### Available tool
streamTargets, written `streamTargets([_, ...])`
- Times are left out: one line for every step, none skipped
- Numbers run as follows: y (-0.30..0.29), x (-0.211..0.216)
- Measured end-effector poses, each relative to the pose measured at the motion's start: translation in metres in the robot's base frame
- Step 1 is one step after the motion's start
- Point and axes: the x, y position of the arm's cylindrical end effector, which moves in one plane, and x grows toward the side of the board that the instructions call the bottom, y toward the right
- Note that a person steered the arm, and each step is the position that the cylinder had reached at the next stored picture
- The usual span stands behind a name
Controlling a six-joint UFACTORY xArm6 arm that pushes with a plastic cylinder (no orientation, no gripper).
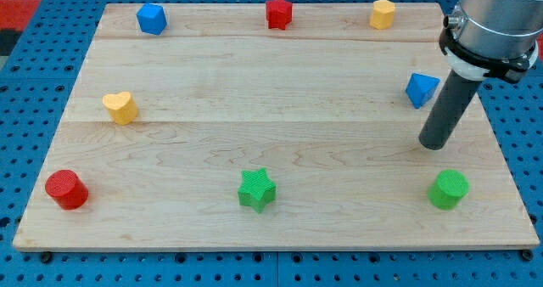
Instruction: Move your arm towards the red star
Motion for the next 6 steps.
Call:
streamTargets([-0.010, -0.001])
streamTargets([-0.014, -0.001])
streamTargets([-0.015, -0.001])
streamTargets([-0.016, -0.002])
streamTargets([-0.049, -0.019])
streamTargets([-0.093, -0.053])
